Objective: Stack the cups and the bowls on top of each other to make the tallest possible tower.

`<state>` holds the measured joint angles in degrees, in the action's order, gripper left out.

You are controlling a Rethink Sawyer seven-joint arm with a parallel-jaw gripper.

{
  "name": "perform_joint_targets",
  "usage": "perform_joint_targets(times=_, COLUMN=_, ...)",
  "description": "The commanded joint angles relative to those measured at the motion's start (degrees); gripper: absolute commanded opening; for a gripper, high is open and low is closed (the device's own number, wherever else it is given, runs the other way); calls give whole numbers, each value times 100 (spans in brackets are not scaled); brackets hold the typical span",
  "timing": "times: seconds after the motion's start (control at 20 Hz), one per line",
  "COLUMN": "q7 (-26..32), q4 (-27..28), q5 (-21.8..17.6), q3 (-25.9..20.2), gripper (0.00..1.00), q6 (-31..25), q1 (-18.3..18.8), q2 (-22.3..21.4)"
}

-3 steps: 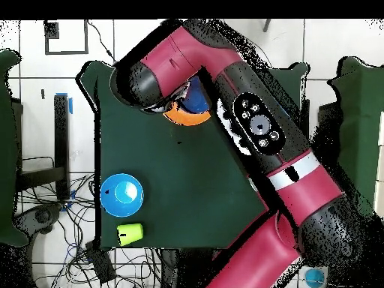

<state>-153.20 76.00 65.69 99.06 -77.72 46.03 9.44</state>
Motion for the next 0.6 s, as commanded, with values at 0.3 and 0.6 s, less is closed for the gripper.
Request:
perform_joint_targets(times=0.3, q7=1924, q4=-445, q5=-474, q3=458, gripper=0, q6=-469, q1=-300, q2=153)
perform_joint_targets(times=0.6, q7=1506, q4=-370, q5=-599, q3=532, gripper=0, q6=-480, q1=-397, q2=88)
